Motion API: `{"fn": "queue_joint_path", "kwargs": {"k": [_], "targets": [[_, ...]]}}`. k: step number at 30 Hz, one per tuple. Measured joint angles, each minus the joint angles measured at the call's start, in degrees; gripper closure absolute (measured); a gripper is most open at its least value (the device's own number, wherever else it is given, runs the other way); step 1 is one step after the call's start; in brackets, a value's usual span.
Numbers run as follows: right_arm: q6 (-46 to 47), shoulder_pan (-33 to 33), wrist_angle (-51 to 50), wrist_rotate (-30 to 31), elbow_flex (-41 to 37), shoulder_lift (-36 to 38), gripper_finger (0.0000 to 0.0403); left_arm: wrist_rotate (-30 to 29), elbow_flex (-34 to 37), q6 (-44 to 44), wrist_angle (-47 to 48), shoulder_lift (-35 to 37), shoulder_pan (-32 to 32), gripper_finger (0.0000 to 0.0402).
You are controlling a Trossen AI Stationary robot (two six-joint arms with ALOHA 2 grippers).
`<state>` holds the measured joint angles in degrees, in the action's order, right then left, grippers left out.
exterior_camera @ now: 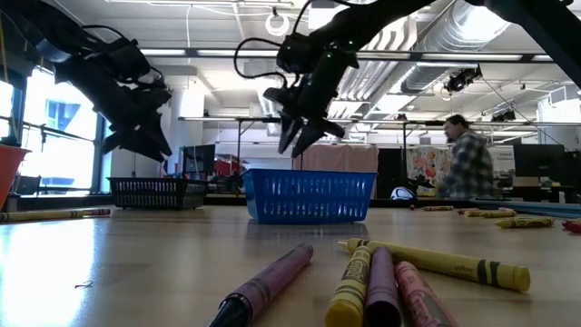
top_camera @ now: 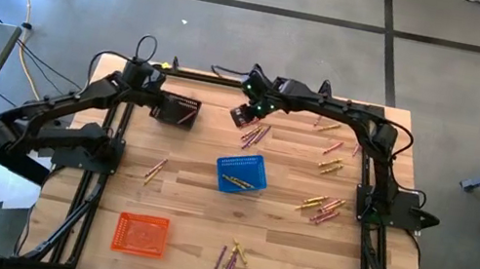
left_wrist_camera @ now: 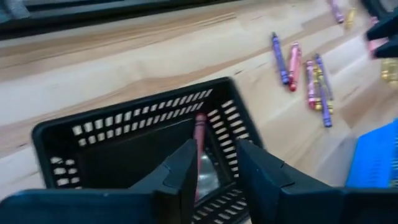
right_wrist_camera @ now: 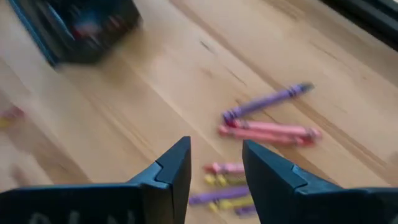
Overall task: Sort crayons
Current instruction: Put the red crayon into the black basket
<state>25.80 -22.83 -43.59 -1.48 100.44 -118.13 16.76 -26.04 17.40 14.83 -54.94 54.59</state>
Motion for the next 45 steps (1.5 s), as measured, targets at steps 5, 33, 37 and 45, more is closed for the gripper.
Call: {"fn": "queue_joint_path", "kwargs": {"k": [5,33,37,45], "targets": [[0.6,-0.1,-12.7,4.8,0.0,0.0,0.0273,6.9,0.0,3.2,-6.3,1.7,0.0,0.0303],[10.6,-25.1,-22.7,9.9,-14.1,0.8,0.0273,11.1,0.0,16.4,-19.7,3.6,0.2,0.0307],[12.5,-26.0,-14.3,6.5,-19.9,1.8,0.0273,10.9,0.0,18.0,-22.3,3.6,0.7,0.0307],[14.3,-26.1,-8.4,5.8,-23.6,2.3,0.0273,11.1,0.0,20.1,-28.2,3.6,2.5,0.0307]]}}
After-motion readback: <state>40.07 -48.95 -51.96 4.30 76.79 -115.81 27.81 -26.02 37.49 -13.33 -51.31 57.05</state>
